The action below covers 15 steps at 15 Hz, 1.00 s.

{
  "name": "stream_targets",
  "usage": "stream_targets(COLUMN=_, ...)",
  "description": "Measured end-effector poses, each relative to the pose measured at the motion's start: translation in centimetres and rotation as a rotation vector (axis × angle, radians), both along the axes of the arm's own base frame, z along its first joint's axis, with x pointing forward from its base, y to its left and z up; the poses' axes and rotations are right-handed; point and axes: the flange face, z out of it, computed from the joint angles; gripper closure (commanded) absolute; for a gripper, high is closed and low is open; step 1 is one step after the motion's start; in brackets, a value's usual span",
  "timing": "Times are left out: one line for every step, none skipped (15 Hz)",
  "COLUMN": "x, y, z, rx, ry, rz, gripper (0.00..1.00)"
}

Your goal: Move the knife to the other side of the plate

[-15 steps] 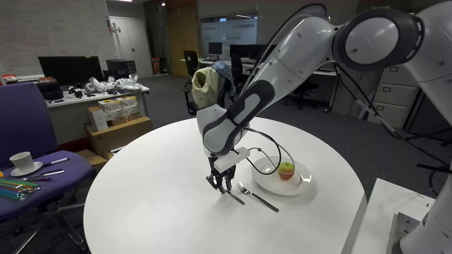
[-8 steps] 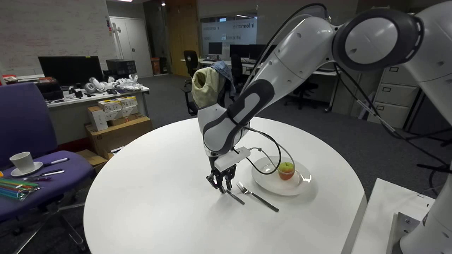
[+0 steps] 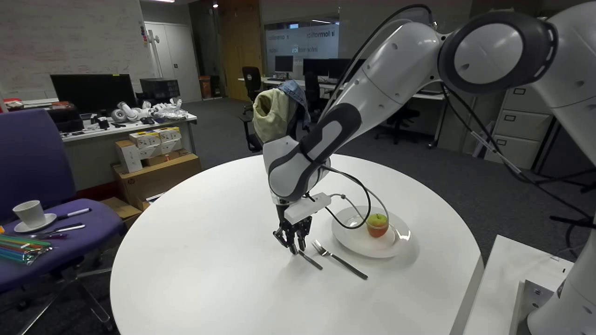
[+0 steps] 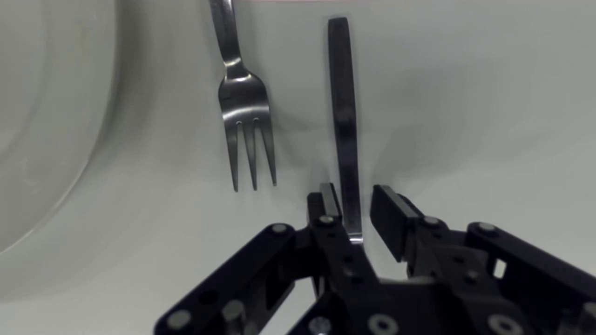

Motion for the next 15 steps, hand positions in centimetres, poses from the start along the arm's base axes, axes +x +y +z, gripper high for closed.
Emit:
stream_targets(x=0.03, y=-0.05, z=0.04, rx=0.003, ry=0.0, rz=0.002, gripper=1.0)
stream_targets(x=0.05, y=-0.09, z=0.1, rx=0.006, ry=0.0, rz=0.002, gripper=1.0)
stream_targets(x=0.09, y=-0.11, z=0.18, rx=0.008, ry=-0.001, rz=0.001, gripper=0.98)
stream_targets(x=0.09, y=-0.15, z=0.18, rx=0.008, ry=-0.001, rz=0.001, gripper=0.98)
stream_targets(x=0.1, y=-0.16, z=0.17, rx=0.009, ry=-0.001, rz=0.0, gripper=0.98)
stream_targets(x=0.1, y=-0.17, z=0.18, rx=0.009, ry=-0.001, rz=0.0, gripper=0.98)
stream_targets(x=0.1, y=-0.17, z=0.18, rx=0.009, ry=-0.001, rz=0.0, gripper=0.98)
stream_targets(x=0.1, y=-0.17, z=0.18, rx=0.009, ry=-0.001, rz=0.0, gripper=0.98)
stream_targets(x=0.1, y=-0.17, z=0.18, rx=0.009, ry=-0.001, rz=0.0, gripper=0.98)
stream_targets(x=0.1, y=-0.17, z=0.19, rx=0.009, ry=-0.001, rz=0.0, gripper=0.98)
stream_targets(x=0.1, y=-0.16, z=0.2, rx=0.009, ry=-0.001, rz=0.0, gripper=0.98)
stream_targets(x=0.1, y=-0.16, z=0.21, rx=0.009, ry=-0.001, rz=0.001, gripper=0.98)
stream_targets(x=0.11, y=-0.15, z=0.24, rx=0.009, ry=-0.002, rz=0.001, gripper=0.98)
stream_targets(x=0.11, y=-0.13, z=0.27, rx=0.008, ry=-0.002, rz=0.002, gripper=0.98)
stream_targets(x=0.13, y=-0.12, z=0.32, rx=0.008, ry=-0.003, rz=0.003, gripper=0.98)
